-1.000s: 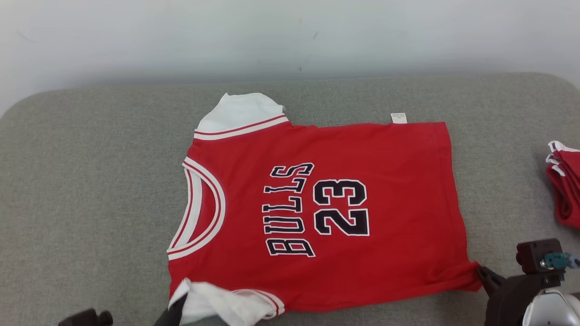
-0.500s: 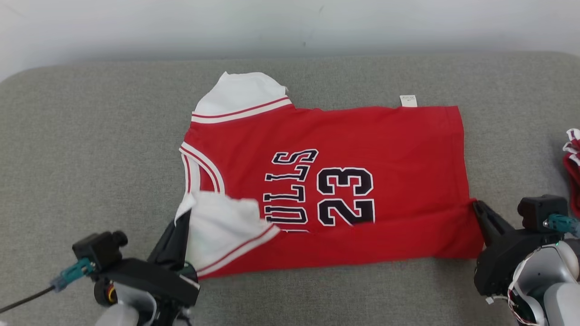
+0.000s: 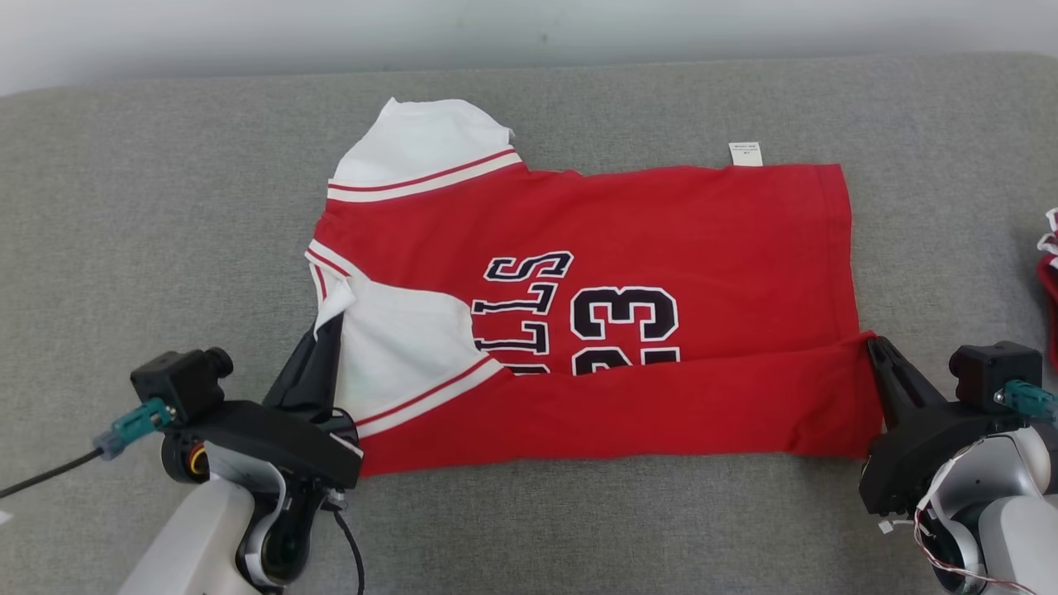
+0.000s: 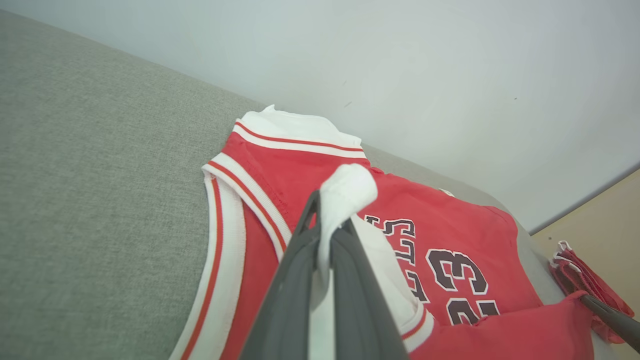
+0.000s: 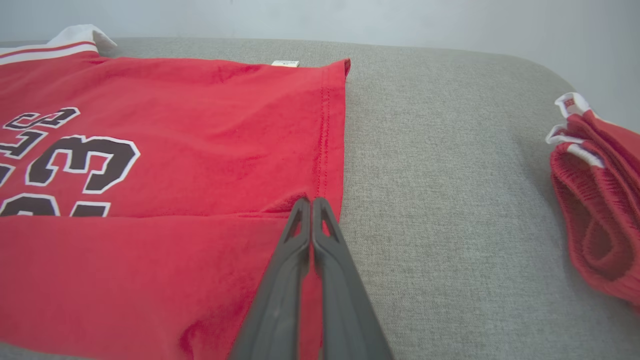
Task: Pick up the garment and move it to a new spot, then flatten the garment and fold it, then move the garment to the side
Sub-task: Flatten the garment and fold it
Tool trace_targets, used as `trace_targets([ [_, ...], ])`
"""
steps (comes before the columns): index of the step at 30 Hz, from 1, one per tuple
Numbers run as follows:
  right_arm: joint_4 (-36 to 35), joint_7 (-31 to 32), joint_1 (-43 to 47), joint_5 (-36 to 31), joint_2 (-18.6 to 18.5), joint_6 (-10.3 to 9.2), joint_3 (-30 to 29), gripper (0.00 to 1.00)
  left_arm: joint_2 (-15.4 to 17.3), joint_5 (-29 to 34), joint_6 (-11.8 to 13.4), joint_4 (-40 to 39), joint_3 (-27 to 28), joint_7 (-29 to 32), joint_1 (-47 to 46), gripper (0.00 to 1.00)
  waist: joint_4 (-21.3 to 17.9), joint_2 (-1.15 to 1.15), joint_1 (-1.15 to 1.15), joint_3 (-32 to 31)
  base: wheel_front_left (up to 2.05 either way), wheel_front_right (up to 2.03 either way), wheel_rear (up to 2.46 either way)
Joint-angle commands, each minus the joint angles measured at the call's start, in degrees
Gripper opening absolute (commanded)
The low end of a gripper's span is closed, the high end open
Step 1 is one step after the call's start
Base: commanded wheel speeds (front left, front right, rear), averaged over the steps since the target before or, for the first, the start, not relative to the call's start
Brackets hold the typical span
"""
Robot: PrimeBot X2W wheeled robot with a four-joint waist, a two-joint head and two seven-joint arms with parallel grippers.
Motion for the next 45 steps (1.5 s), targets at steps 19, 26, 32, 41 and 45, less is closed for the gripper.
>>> trace_targets([
  [19, 5.7, -4.7, -4.7, -1.6, 1.8, -0.15, 0.4, 1.0, -0.7, 4.2, 0.8, 10.1, -0.8, -2.5, -6.5, 1.0, -1.5, -0.01, -0.01, 0.4, 0.0, 0.0, 0.0],
  [26, 4.7, -3.8, -2.7, -1.9, 1.7, -0.15, -0.9, 1.0, 0.2, 10.1, 3.9, 7.6, 1.2, -3.7, -2.1, 1.0, -1.3, -0.01, -0.01, -1.5, 0.0, 0.0, 0.0],
  [32, 1.9, -3.0, 0.5, -3.3, 4.2, -0.15, -3.6, 1.0, 0.6, 19.3, 7.9, 0.6, 4.6, -3.7, 7.6, 1.0, -1.0, -0.01, -0.01, -3.4, 0.0, 0.0, 0.0],
  [41, 2.3, -2.5, 4.6, -6.1, 7.5, -0.15, -6.4, 1.0, 0.0, 25.7, 10.8, 1.2, 4.5, -3.7, 15.0, 1.0, -0.7, -0.01, -0.01, -4.3, 0.0, 0.0, 0.0],
  [45, 4.5, -1.6, 3.4, -7.3, 8.3, -0.15, -7.3, 1.0, -0.8, 26.7, 11.3, 3.1, 5.0, -3.7, 13.9, 1.0, -0.7, -0.01, -0.01, -3.4, 0.0, 0.0, 0.0],
])
